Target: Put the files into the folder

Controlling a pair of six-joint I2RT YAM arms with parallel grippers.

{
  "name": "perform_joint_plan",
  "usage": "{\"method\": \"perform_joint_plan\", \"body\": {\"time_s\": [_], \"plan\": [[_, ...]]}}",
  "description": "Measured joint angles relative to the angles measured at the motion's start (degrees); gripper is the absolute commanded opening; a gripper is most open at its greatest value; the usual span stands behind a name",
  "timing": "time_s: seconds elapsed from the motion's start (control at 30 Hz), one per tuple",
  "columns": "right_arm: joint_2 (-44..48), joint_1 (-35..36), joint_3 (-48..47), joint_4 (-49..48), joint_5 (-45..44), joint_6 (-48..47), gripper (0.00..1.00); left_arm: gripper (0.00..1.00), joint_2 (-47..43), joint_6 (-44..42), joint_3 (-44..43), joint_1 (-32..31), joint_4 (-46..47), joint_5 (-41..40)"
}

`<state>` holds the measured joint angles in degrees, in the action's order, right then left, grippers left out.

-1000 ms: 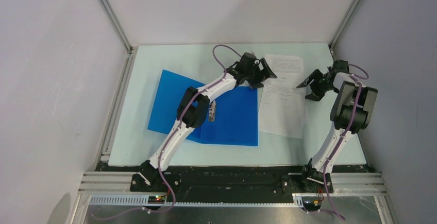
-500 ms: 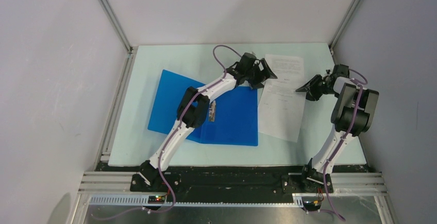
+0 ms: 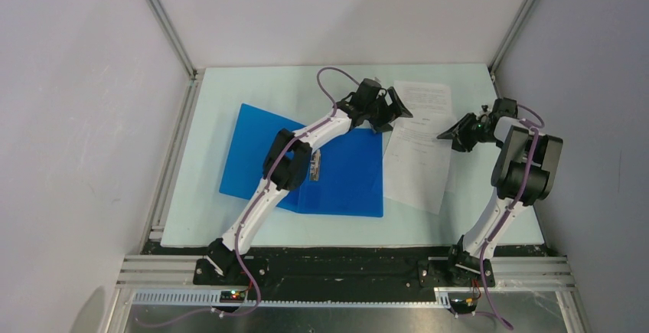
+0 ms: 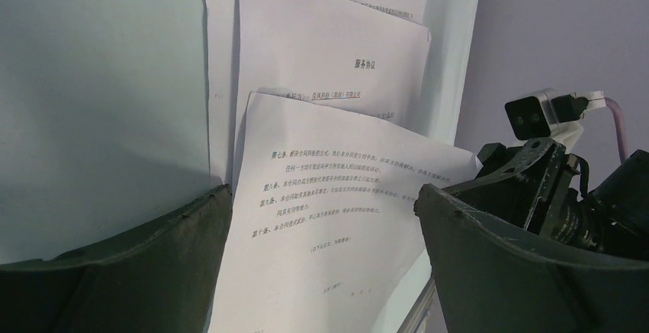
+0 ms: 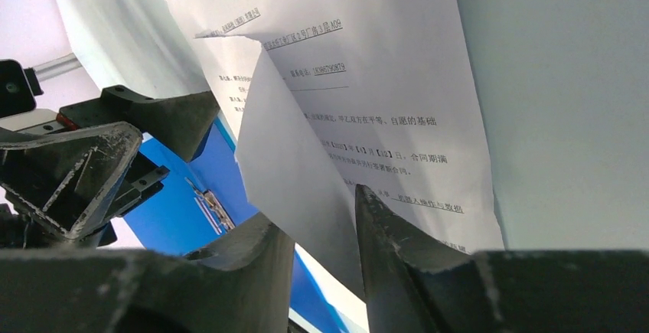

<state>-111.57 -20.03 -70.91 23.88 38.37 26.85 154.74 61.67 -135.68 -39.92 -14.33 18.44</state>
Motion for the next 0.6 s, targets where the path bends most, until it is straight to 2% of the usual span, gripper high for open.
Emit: {"method": "perform_joint_plan", "body": {"time_s": [0.07, 0.13, 0.17, 0.2, 0.23, 0.27, 0.43, 0.6], "plan": [[0.15, 0.17, 0.11, 0.04, -0.11, -0.15, 0.43, 0.95, 0.00, 0.02, 0.00, -0.02, 0.09, 0.00], [0.20, 0.39, 0.20, 0.26, -0.79, -0.72, 0.39, 0.95, 0.00, 0.04, 0.00, -0.07, 0.11, 0.00], [0.20, 0.57, 0.28, 0.46, -1.20, -1.03, 0.26, 0.95, 0.00, 0.15, 0.00, -0.09, 0.11, 0.00], [0.26, 0.85, 0.50, 0.66, -1.97, -1.38, 0.18, 0.95, 0.00, 0.28, 0.00, -0.11, 0.11, 0.02], [0.39, 1.05, 0.72, 0.83, -2.40, -1.88, 0.04, 0.95, 0.00, 0.33, 0.00, -0.11, 0.11, 0.02], [0.57, 1.27, 1.05, 1.14, -3.28, -1.95, 0.01, 0.95, 0.00, 0.39, 0.00, -0.11, 0.11, 0.04], [3.56, 1.79, 2.60, 3.43, -9.05, -1.99, 0.00, 0.95, 0.00, 0.35, 0.04, -0.17, 0.13, 0.09], [13.84, 1.75, 2.86, 5.38, -16.13, -0.68, 0.00, 0.95, -1.60, -0.37, 2.32, -0.31, 0.46, 0.24]]}}
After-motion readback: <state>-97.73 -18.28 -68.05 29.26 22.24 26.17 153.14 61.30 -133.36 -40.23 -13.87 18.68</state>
